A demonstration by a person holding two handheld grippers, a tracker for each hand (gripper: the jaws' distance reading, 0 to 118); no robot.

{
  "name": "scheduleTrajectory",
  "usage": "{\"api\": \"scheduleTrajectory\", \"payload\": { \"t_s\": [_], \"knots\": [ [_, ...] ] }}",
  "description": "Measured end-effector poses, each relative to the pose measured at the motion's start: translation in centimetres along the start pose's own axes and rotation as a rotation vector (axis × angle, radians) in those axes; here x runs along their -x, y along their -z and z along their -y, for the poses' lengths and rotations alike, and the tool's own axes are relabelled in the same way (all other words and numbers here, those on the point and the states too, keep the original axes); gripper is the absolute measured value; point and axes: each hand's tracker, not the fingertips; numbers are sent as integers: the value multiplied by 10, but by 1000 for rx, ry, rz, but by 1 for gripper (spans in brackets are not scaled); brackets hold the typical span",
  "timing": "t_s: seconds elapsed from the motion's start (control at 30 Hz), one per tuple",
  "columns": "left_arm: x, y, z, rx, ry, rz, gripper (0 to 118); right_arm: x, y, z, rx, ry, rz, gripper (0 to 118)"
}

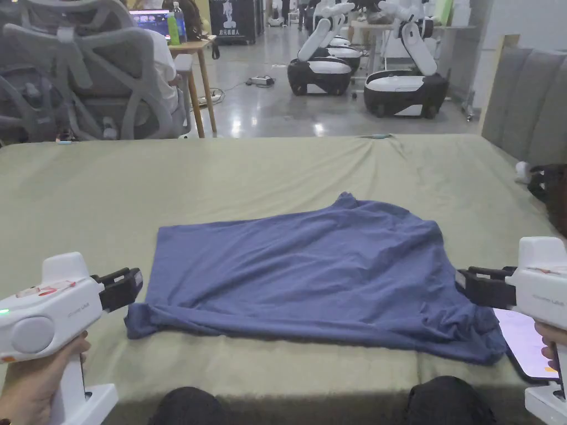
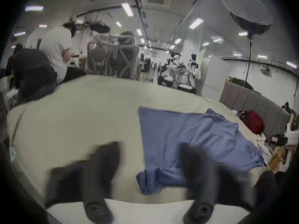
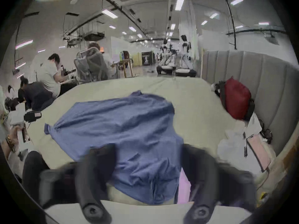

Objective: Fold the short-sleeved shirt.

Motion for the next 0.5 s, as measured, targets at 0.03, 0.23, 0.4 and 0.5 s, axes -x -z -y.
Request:
{"api": "scheduleTrajectory", "payload": {
  "t_s": [0.03, 0.23, 0.4, 0.5],
  "knots": [
    [-2, 0, -3, 5, 6, -12, 0, 3, 0, -3, -3, -11, 18, 8],
    [-4, 19, -2, 108, 1, -6, 0, 17, 3, 2, 43, -28, 11, 0],
    [4, 57, 11, 208, 5, -69, 74, 21, 9, 10, 67, -32, -2, 0],
    [10, 64, 23, 228, -55, -55, 118, 18, 13, 14, 85, -46, 3, 0]
  ]
}}
